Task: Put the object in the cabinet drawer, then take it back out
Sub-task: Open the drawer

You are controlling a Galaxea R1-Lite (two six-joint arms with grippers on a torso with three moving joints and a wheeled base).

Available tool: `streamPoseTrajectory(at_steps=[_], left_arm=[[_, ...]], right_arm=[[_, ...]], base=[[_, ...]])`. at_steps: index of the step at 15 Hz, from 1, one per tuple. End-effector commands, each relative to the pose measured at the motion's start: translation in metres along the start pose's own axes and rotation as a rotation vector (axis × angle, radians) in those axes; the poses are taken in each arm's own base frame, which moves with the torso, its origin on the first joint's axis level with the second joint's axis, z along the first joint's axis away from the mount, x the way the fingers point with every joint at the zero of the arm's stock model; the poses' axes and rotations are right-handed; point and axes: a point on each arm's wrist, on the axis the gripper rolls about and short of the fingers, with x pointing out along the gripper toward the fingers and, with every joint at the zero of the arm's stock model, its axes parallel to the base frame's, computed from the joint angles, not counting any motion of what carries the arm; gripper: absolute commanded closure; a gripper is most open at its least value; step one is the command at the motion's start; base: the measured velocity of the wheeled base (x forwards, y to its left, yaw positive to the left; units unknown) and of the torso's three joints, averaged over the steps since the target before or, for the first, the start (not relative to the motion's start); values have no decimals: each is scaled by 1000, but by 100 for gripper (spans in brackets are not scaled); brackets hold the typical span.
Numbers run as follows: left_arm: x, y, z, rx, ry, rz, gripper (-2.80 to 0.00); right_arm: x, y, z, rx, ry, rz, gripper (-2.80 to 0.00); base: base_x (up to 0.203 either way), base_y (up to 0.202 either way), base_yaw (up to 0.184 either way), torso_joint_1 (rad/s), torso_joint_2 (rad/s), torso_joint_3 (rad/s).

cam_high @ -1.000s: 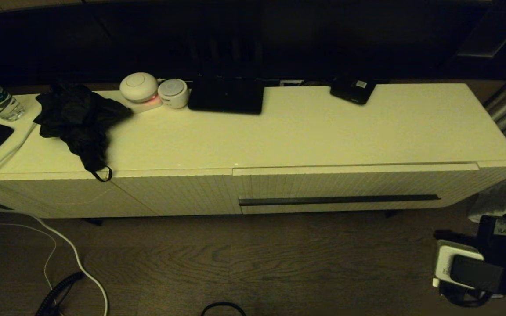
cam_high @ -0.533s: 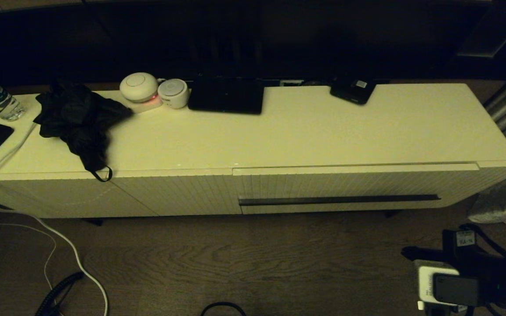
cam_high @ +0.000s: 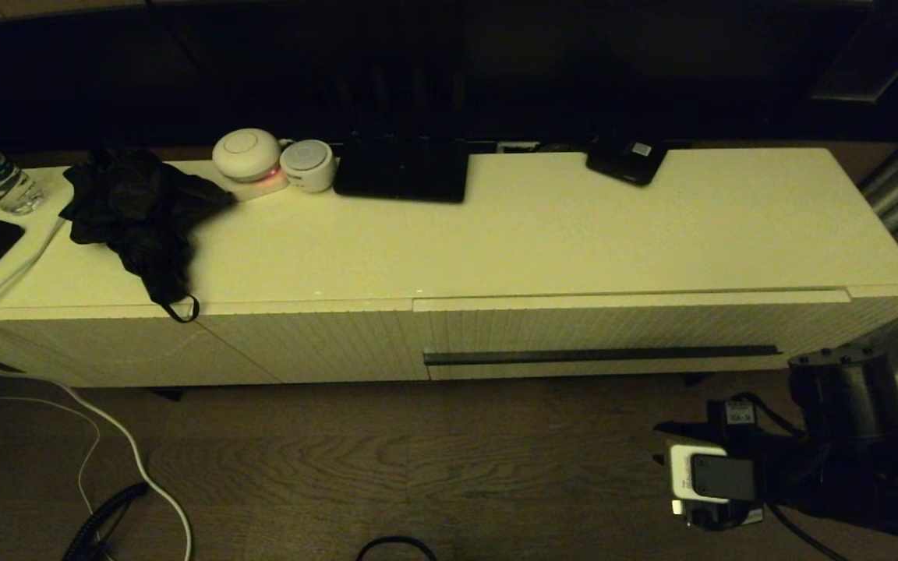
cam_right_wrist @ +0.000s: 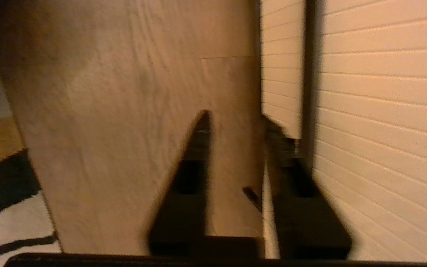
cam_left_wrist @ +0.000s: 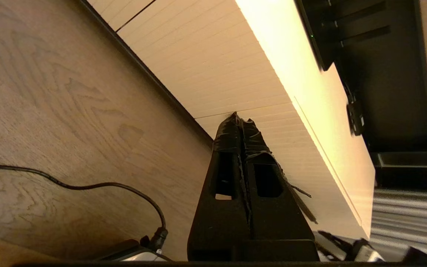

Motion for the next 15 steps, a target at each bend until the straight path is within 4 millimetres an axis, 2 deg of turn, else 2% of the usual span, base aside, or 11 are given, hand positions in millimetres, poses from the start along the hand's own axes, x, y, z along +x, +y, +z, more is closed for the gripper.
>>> streamPoseTrajectory(at_steps=[1, 5, 9, 12, 15], left_arm=[[0, 0, 0, -7, -1, -1, 0], [0, 0, 0, -7, -1, -1, 0], [0, 0, 0, -5, -1, -1, 0], [0, 0, 0, -5, -1, -1, 0], [0, 0, 0, -6, -1, -1, 0]], right_arm=[[17, 8, -8, 9, -27, 79, -280], [25, 11, -14, 7, -18, 108, -280], [36, 6, -35, -76, 39, 112, -280], [40, -4, -46, -111, 62, 65, -280], [50, -3, -52, -113, 103, 70, -280]], base=[[0, 0, 0, 0, 0, 0], [0, 0, 0, 0, 0, 0], [0, 0, 0, 0, 0, 0], [0, 0, 0, 0, 0, 0], [0, 0, 0, 0, 0, 0]])
